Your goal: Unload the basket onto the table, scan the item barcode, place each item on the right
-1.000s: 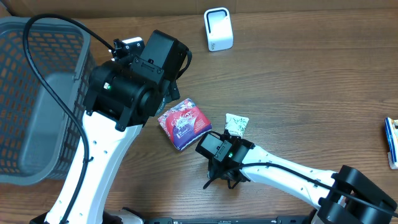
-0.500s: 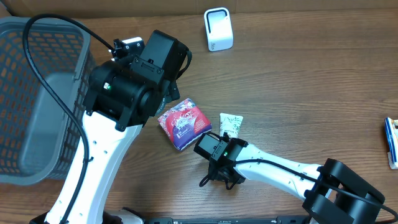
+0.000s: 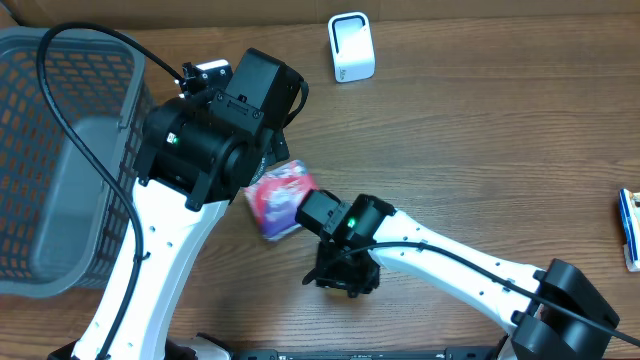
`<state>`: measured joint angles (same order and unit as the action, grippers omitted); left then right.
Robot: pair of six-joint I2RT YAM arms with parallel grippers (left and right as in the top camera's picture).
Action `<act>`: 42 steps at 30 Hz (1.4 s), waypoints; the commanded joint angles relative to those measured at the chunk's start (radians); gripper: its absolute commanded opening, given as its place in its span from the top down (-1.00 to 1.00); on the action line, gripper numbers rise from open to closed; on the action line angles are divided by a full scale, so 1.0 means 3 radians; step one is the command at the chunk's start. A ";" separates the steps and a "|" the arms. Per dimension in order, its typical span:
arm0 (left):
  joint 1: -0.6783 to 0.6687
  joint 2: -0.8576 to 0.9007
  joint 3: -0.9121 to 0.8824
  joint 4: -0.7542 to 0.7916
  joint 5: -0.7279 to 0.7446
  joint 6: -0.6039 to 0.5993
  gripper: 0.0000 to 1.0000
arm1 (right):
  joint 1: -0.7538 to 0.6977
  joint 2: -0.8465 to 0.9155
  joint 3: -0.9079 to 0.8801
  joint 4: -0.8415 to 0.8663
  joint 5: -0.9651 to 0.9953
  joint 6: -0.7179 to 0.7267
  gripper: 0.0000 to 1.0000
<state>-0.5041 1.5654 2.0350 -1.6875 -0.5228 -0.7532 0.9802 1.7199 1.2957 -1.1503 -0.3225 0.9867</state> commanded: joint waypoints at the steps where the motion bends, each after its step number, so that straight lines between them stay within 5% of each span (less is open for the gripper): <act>1: -0.0017 0.0001 0.0001 -0.0006 -0.0001 -0.0034 -0.99 | -0.0003 -0.0136 0.0272 -0.0028 -0.0875 -0.0327 0.25; 8: -0.0017 0.0001 0.0001 -0.0006 -0.0001 -0.0034 -1.00 | -0.0043 -0.0136 0.0290 -0.0198 -0.1849 -0.0347 0.35; 20: -0.0017 0.0001 0.0001 -0.0006 -0.0001 -0.0034 -0.99 | -0.0767 -0.0136 0.0289 -0.0401 -0.2330 -0.0334 0.32; 23: -0.0017 0.0001 0.0001 -0.0006 -0.0001 -0.0034 -0.99 | -0.1012 -0.0135 0.0289 -0.0398 -0.2285 -0.0337 0.03; 31: -0.0017 0.0001 0.0001 -0.0006 -0.0001 -0.0034 -0.99 | -0.1643 -0.0135 0.0286 -0.0388 -0.1845 -0.0337 0.23; 42: -0.0017 0.0001 0.0001 -0.0006 -0.0001 -0.0034 -0.99 | -0.2238 -0.0072 0.0286 -0.0209 -0.1130 -0.0352 0.21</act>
<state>-0.5041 1.5654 2.0350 -1.6875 -0.5228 -0.7532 0.3325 1.6997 1.3579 -1.2247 -0.7773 0.8894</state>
